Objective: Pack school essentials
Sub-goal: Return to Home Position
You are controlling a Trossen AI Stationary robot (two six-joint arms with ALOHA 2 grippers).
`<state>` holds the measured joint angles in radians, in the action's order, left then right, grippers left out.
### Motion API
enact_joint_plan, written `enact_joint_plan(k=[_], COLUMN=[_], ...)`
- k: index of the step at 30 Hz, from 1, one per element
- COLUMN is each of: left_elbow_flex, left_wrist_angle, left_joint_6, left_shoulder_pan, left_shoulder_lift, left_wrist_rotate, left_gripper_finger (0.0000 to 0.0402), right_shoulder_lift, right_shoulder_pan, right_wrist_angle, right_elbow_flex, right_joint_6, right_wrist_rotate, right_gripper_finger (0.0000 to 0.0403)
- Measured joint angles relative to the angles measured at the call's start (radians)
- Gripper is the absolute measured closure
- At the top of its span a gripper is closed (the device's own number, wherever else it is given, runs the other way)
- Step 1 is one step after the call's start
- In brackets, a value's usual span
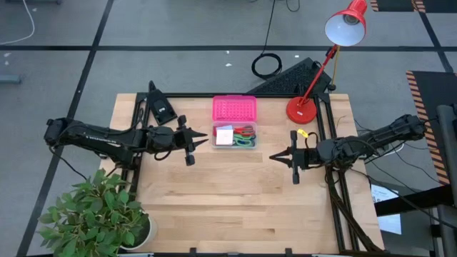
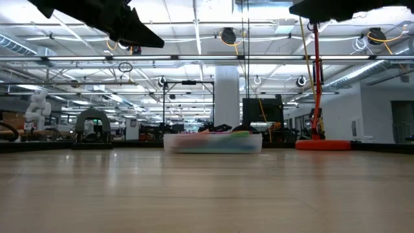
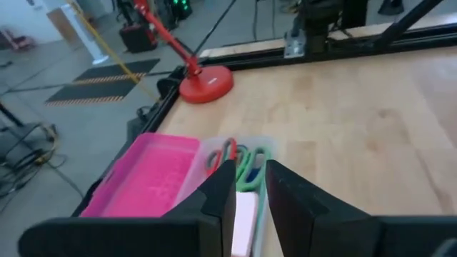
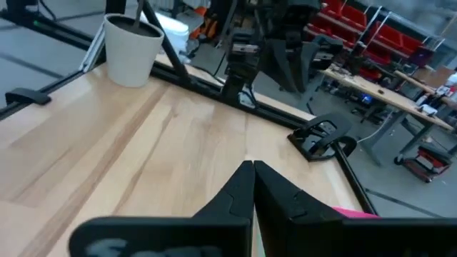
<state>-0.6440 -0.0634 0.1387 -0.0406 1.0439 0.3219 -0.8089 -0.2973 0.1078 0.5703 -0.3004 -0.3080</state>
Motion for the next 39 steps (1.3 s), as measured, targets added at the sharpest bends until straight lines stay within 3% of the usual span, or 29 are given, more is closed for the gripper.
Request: enact_joint_plan(k=[5,11,17,22,31,39], left_elbow_flex=[0.062,0.159,0.242,0.281,0.305,0.305], left_wrist_angle=[-0.099,-0.276,-0.38,-0.419,-0.425,-0.426], left_joint_6=[0.014,0.057,0.058,0.034,0.015,0.013], left_shoulder_pan=[0.003,0.021,0.078,0.116,0.141,0.141], left_shoulder_lift=[-0.014,-0.028,-0.063,-0.089,-0.118,-0.118], left_wrist_rotate=[-0.011,-0.083,-0.216,-0.286,-0.298,-0.299], left_gripper_finger=[0.033,0.0395,0.0398,0.0393,0.039,0.0397], right_shoulder_lift=[0.06,0.195,0.269,0.272,0.268,0.275], right_shoulder_pan=[0.015,0.058,0.116,0.153,0.202,0.225], right_wrist_angle=[0.094,0.109,0.208,0.233,0.345,0.333], right_elbow_flex=[-0.117,-0.219,-0.317,-0.36,-0.447,-0.454], right_joint_6=[-0.02,-0.06,-0.037,-0.035,0.001,0.008], right_wrist_rotate=[0.0,0.007,0.127,0.13,0.161,0.213], right_gripper_finger=[0.0402,0.0402,0.0403,0.0403,0.0403,0.0403])
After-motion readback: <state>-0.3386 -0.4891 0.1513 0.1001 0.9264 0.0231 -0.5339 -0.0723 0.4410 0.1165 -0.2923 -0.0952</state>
